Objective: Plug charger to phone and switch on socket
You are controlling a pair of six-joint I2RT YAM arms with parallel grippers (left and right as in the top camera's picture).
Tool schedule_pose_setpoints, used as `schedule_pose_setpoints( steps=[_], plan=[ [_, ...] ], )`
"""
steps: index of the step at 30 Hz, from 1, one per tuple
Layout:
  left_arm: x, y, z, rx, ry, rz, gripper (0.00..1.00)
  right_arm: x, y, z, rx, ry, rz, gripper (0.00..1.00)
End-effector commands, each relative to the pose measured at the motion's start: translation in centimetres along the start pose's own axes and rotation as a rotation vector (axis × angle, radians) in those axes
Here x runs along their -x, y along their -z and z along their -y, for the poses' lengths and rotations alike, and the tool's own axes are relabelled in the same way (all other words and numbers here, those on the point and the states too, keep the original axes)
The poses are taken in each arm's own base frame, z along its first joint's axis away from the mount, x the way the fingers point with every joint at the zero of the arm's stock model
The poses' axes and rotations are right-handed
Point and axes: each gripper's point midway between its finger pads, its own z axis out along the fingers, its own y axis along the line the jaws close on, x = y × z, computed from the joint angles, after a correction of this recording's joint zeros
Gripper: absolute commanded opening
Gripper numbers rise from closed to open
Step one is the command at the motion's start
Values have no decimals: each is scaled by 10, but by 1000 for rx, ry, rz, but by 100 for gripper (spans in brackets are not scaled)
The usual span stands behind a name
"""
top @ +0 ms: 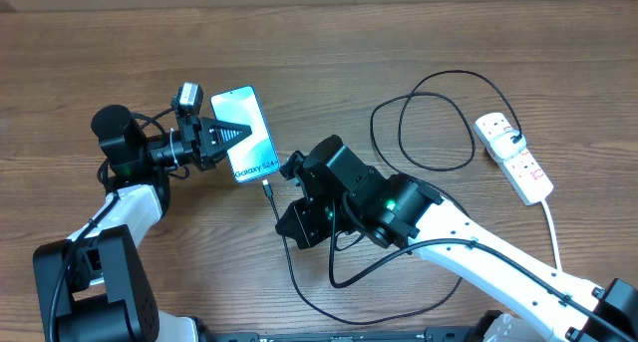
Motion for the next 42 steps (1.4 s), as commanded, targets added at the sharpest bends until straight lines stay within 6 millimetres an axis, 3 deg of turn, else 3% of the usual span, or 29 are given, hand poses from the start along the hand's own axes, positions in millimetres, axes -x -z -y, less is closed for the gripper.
schedule_pose_setpoints(
  steps=[1, 7, 42],
  plan=[
    [3, 0, 7, -3, -19, -8, 4, 4, 1, -4, 18, 4, 12, 4],
    [3, 0, 7, -2, -35, -5, 4, 5, 2, -11, 54, 13, 9, 4],
    [-3, -4, 8, -8, 7, -40, 4, 9, 2, -8, 35, 17, 31, 4]
  ],
)
